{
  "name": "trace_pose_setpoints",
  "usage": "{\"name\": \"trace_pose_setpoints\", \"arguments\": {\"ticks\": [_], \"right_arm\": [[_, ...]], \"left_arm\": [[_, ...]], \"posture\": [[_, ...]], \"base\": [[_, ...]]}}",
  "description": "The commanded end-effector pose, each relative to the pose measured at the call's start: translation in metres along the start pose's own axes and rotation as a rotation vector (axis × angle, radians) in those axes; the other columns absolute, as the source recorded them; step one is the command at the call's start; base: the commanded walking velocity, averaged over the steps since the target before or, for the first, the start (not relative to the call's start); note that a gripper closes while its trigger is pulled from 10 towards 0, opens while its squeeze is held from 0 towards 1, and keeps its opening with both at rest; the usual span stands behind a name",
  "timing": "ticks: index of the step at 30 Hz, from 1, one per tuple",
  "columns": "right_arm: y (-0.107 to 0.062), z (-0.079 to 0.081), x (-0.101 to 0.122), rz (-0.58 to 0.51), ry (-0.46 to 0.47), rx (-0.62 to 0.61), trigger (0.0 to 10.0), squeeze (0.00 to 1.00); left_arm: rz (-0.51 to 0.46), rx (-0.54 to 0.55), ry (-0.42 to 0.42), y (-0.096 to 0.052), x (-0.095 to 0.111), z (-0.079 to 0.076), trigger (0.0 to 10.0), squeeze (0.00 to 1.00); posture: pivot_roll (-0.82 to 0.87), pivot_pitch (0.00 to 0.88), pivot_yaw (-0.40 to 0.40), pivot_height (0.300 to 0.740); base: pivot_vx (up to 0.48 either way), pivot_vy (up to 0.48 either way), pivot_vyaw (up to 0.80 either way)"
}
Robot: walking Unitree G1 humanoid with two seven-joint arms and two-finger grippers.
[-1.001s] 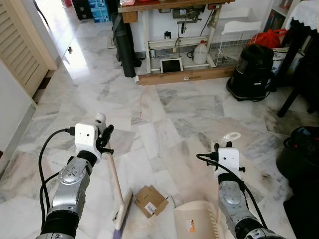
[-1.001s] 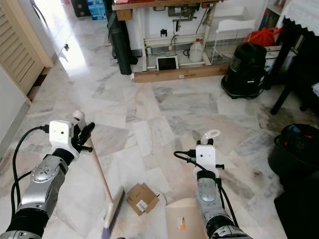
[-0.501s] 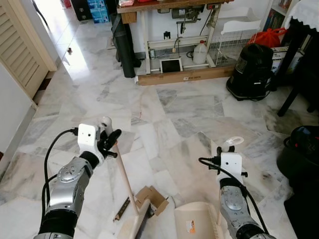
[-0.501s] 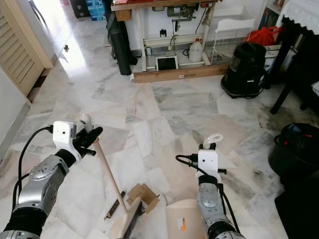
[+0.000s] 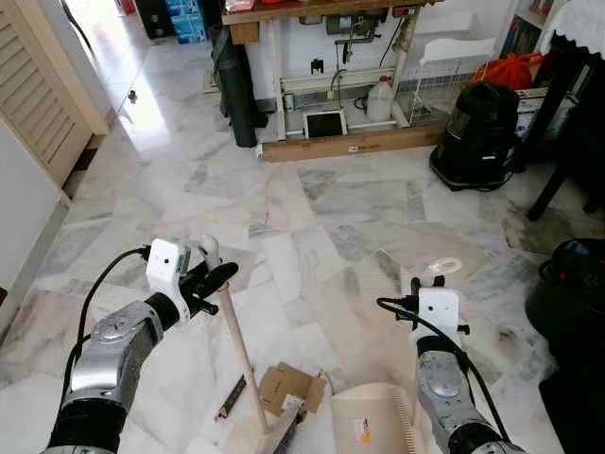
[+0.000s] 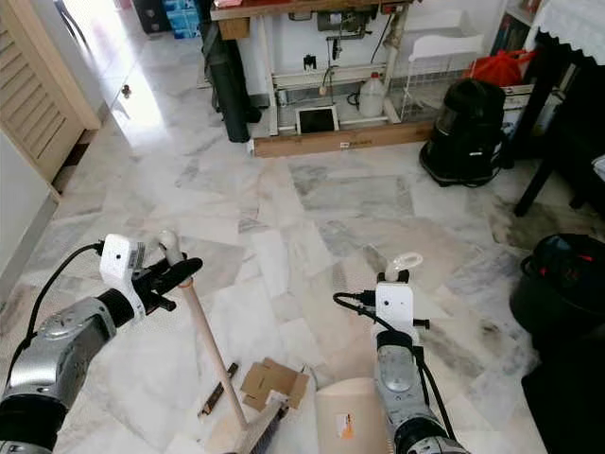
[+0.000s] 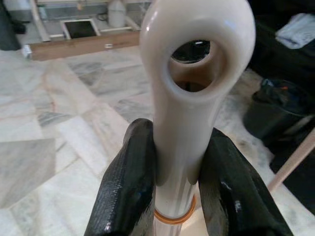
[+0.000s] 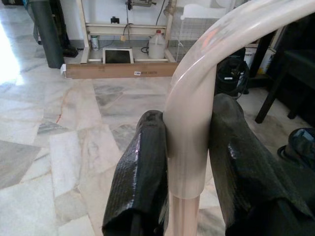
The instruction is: Sweep floor
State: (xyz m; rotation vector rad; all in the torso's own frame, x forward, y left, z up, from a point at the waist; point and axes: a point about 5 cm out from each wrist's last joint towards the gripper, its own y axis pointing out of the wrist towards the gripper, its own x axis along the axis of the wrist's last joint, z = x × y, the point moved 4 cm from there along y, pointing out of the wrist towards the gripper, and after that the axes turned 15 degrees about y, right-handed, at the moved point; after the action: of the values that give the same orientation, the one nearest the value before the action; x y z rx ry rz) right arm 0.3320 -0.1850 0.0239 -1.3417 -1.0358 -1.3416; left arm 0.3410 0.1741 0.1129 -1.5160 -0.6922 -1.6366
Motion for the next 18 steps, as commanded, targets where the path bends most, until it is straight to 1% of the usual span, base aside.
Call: {"name": "trace_pose_setpoints", "arguments": {"ticks": [1,5,6,10,14,15,16,17,18], "right_arm": [[-0.003,0.004,-0.008,0.04,-0.006,0.012,10.0,0.0],[-0.003,0.003,-0.008,0.043,-0.005,0.011,10.0,0.0],[-0.003,0.003,-0.008,0.043,-0.005,0.011,10.0,0.0],[-0.003,0.003,-0.008,0.048,-0.003,0.01,10.0,0.0],[-0.002,0.003,-0.008,0.049,-0.003,0.012,10.0,0.0],[-0.001,0.003,-0.007,0.047,-0.001,0.013,10.0,0.0],[0.0,0.003,-0.006,0.046,0.0,0.013,10.0,0.0],[0.0,0.003,-0.006,0.046,0.0,0.013,10.0,0.0],[0.0,0.003,-0.006,0.046,0.001,0.013,10.0,0.0]], "left_arm": [[-0.036,-0.019,-0.031,-0.001,0.01,0.002,10.0,0.0],[-0.069,-0.041,-0.081,0.001,0.016,-0.002,10.0,0.0],[-0.069,-0.041,-0.081,0.001,0.016,-0.002,10.0,0.0],[-0.084,-0.097,-0.119,0.001,0.021,-0.011,10.0,0.0],[-0.091,-0.093,-0.114,-0.002,0.025,-0.008,10.0,0.0],[-0.063,-0.034,-0.012,-0.003,0.025,0.003,10.0,0.0],[-0.045,0.011,0.037,-0.003,0.024,0.011,10.0,0.0],[-0.045,0.011,0.037,-0.003,0.024,0.011,10.0,0.0],[-0.034,0.04,0.067,-0.003,0.024,0.017,10.0,0.0]], "posture": [[0.17,0.047,0.106,0.74],[0.17,0.053,0.104,0.74],[0.17,0.053,0.104,0.74],[0.17,0.057,0.1,0.74],[0.17,0.057,0.098,0.74],[0.17,0.058,0.097,0.74],[0.17,0.059,0.096,0.74],[0.17,0.059,0.096,0.74],[0.17,0.059,0.096,0.74]], "base": [[0.0,0.0,0.0],[0.0,0.0,0.0],[0.0,0.0,0.0],[0.0,0.0,0.0],[0.0,0.0,0.0],[0.0,0.0,0.0],[0.0,0.0,0.0],[0.0,0.0,0.0],[0.0,0.0,0.0]]}}
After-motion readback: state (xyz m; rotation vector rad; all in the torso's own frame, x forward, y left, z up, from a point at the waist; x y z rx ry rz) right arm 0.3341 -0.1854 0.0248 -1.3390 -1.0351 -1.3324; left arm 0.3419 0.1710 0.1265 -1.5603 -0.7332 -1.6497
